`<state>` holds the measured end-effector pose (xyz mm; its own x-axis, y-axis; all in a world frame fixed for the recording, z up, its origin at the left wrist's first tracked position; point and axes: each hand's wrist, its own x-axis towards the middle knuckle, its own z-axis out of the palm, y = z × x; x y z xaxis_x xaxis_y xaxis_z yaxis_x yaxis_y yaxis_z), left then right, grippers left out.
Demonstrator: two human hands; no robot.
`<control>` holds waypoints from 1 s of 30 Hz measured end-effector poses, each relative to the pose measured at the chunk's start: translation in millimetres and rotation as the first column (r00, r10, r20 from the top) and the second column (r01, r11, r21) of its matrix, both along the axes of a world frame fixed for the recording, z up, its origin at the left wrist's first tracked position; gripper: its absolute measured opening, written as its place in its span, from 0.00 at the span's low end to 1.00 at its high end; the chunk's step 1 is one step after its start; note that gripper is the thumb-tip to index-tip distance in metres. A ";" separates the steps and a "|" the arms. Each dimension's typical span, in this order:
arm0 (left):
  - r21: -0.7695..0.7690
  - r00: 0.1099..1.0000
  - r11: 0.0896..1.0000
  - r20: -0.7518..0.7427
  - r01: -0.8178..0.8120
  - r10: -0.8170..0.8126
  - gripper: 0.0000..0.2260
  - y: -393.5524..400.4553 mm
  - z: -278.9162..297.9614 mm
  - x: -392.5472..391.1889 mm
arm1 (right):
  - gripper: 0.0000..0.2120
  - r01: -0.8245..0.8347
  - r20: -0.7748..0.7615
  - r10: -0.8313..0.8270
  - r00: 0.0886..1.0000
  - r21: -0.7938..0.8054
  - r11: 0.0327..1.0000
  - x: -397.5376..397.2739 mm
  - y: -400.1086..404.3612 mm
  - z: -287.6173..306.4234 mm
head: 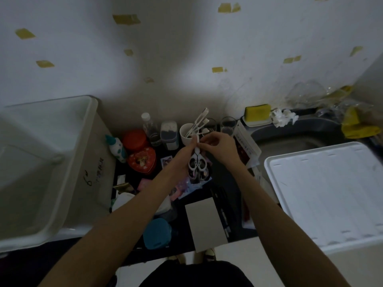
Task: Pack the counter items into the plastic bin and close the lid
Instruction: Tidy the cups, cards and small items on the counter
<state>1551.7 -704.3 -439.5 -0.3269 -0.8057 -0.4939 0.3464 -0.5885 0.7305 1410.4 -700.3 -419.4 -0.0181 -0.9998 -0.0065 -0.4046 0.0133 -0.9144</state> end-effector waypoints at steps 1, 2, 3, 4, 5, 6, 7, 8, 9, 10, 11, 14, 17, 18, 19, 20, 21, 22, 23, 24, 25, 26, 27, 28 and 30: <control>0.002 1.000 1.000 0.010 -0.005 0.005 0.27 -2.3 -5.7 -1.3 | 0.12 0.036 0.039 -0.038 0.998 0.048 0.998 -1.4 2.7 -2.8; 0.004 0.999 1.000 0.033 -0.017 0.017 0.27 -4.8 -9.9 -2.4 | 0.15 0.076 0.100 -0.089 0.991 0.128 0.989 -3.0 5.1 -6.6; 0.003 0.997 0.999 0.063 -0.036 0.036 0.26 -7.2 -13.7 -3.3 | 0.19 0.101 0.173 -0.143 0.975 0.230 0.968 -4.5 8.4 -9.1; 0.007 0.993 0.998 0.101 -0.058 0.057 0.23 -9.2 -14.8 -5.0 | 0.24 0.099 0.223 -0.182 0.958 0.338 0.936 -6.5 11.2 -12.5; 0.012 0.987 0.996 0.138 -0.084 0.082 0.19 -11.2 -14.0 -8.0 | 0.28 0.062 0.253 -0.187 0.949 0.432 0.900 -8.7 15.3 -14.9; 0.015 0.979 0.994 0.177 -0.108 0.104 0.17 -13.4 -12.4 -11.8 | 0.30 0.002 0.282 -0.170 0.944 0.510 0.860 -10.6 20.7 -16.9; 0.017 0.971 0.992 0.210 -0.123 0.117 0.16 -16.1 -12.2 -16.0 | 0.32 -0.064 0.333 -0.158 0.930 0.568 0.821 -12.2 25.9 -20.5; 0.023 0.967 0.992 0.225 -0.126 0.118 0.15 -18.7 -13.7 -20.0 | 0.32 -0.113 0.396 -0.170 0.902 0.598 0.794 -13.9 31.5 -23.8; 0.034 0.967 0.992 0.228 -0.125 0.114 0.15 -20.2 -14.9 -25.0 | 0.32 -0.125 0.439 -0.203 0.875 0.611 0.782 -16.4 35.4 -27.9; 0.044 0.966 0.991 0.235 -0.122 0.109 0.16 -21.4 -17.4 -29.6 | 0.31 -0.119 0.470 -0.245 0.848 0.618 0.777 -18.8 38.0 -31.8; 0.054 0.961 0.992 0.257 -0.116 0.098 0.16 -22.7 -20.7 -35.0 | 0.28 -0.099 0.479 -0.283 0.831 0.628 0.772 -21.1 39.5 -35.8; 0.085 0.923 0.994 0.383 -0.062 0.025 0.16 -29.1 -38.4 -51.2 | 0.20 -0.045 0.447 -0.355 0.821 0.671 0.740 -24.9 42.1 -48.8; 0.146 0.881 0.988 0.472 -0.043 -0.031 0.15 -38.1 -59.1 -66.5 | 0.16 0.078 0.333 -0.411 0.849 0.690 0.720 -25.8 41.7 -66.7; 0.164 0.867 0.986 0.495 -0.024 -0.061 0.16 -41.7 -65.2 -72.2 | 0.15 0.120 0.299 -0.433 0.850 0.691 0.713 -26.9 40.0 -73.8; 0.184 0.856 0.983 0.511 -0.017 -0.081 0.16 -45.0 -71.0 -77.9 | 0.14 0.162 0.260 -0.445 0.857 0.684 0.711 -27.8 37.9 -79.1; 0.199 0.848 0.980 0.521 -0.011 -0.096 0.16 -47.1 -74.6 -83.6 | 0.14 0.204 0.219 -0.453 0.864 0.671 0.713 -28.7 35.1 -85.0; 0.205 0.850 0.978 0.519 -0.021 -0.091 0.15 -49.1 -75.6 -89.9 | 0.14 0.247 0.172 -0.457 0.873 0.653 0.716 -30.4 31.3 -88.9; 0.209 0.849 0.977 0.521 -0.035 -0.081 0.14 -52.9 -79.1 -95.8 | 0.14 0.290 0.130 -0.466 0.875 0.631 0.720 -32.3 27.7 -92.7; 0.213 0.848 0.976 0.525 -0.049 -0.072 0.13 -56.5 -81.3 -100.8 | 0.14 0.332 0.096 -0.482 0.871 0.610 0.720 -34.0 23.7 -95.2; 0.212 0.843 0.976 0.534 -0.055 -0.068 0.15 -60.4 -83.4 -105.8 | 0.14 0.370 0.069 -0.502 0.862 0.589 0.718 -35.7 19.5 -97.2; 0.215 0.829 0.975 0.555 -0.066 -0.066 0.17 -64.4 -88.3 -110.5 | 0.14 0.404 0.044 -0.518 0.854 0.572 0.714 -36.6 15.6 -99.2; 0.213 0.807 0.975 0.586 -0.069 -0.071 0.20 -68.5 -93.9 -114.8 | 0.13 0.436 0.020 -0.534 0.845 0.553 0.711 -37.6 11.4 -102.1; 0.199 0.778 0.978 0.623 -0.060 -0.079 0.21 -71.0 -96.6 -118.9 | 0.13 0.468 -0.005 -0.550 0.835 0.533 0.705 -37.5 6.9 -105.7; 0.179 0.753 0.983 0.652 -0.044 -0.085 0.21 -72.9 -97.9 -122.9 | 0.14 0.495 -0.030 -0.561 0.827 0.511 0.703 -36.5 3.0 -110.0; 0.128 0.707 0.992 0.703 -0.025 -0.073 0.20 -78.6 -105.3 -129.6 | 0.14 0.537 -0.090 -0.568 0.818 0.469 0.701 -33.6 -4.0 -116.8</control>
<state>1422.1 -782.9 -544.9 0.1379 -0.7219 -0.6781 -0.2564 -0.6874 0.6795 1376.8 -704.4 -536.2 -0.5508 -0.6876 -0.4731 -0.1379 0.6340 -0.7610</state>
